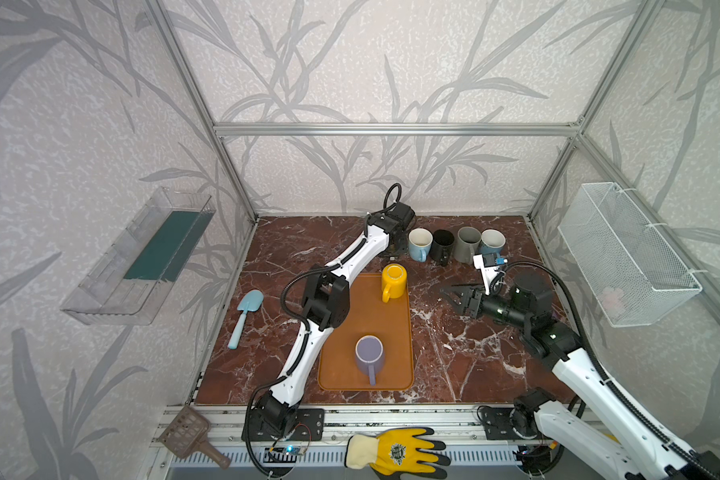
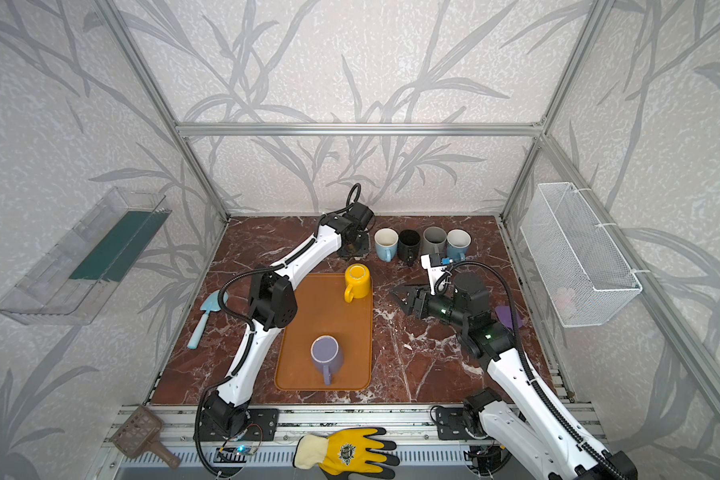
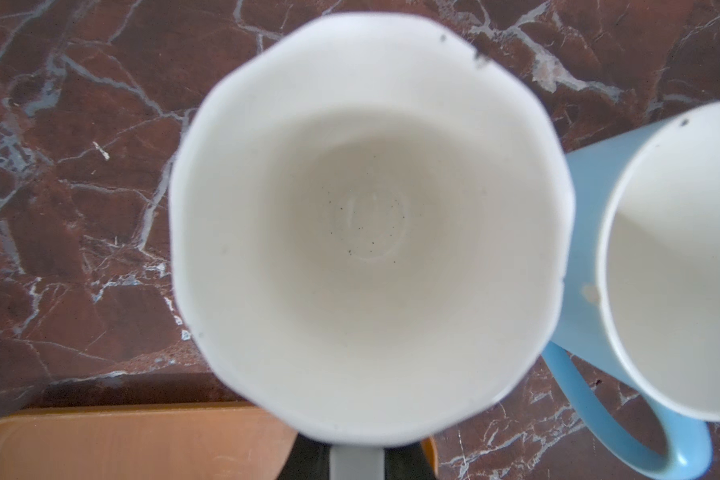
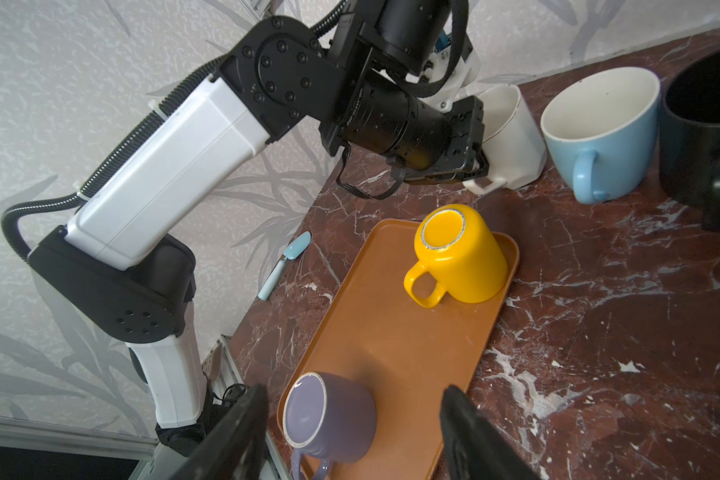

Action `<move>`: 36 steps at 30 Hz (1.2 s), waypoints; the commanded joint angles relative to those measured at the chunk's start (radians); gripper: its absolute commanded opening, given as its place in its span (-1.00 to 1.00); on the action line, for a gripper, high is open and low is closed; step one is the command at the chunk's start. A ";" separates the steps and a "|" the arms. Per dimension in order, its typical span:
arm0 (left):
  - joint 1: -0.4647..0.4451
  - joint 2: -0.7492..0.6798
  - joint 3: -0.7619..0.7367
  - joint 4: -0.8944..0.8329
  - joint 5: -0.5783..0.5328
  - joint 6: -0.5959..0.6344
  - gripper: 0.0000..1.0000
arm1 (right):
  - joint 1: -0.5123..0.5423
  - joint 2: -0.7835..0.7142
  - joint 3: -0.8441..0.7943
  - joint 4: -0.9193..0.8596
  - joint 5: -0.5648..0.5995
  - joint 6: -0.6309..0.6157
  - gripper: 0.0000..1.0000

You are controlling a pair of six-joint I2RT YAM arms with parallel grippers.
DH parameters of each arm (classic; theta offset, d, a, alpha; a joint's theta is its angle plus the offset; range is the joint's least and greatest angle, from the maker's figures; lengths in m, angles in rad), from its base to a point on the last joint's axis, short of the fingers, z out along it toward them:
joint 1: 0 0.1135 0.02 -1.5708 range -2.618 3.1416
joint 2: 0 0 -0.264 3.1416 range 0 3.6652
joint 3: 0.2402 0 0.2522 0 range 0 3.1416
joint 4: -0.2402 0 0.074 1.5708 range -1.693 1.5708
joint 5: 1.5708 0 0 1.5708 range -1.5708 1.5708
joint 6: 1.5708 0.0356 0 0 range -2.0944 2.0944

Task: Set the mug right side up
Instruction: 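Lower the white hexagonal mug with the left gripper beside the light blue mug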

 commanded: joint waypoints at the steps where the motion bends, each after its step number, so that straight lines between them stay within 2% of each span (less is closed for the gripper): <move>1: -0.012 0.000 0.076 0.000 -0.040 -0.008 -1.00 | -0.006 -0.018 -0.009 -0.006 -0.017 0.004 0.32; 36: -0.014 0.065 0.151 -0.079 -0.031 0.009 -1.00 | -0.012 -0.020 -0.003 -0.002 -0.022 0.014 0.32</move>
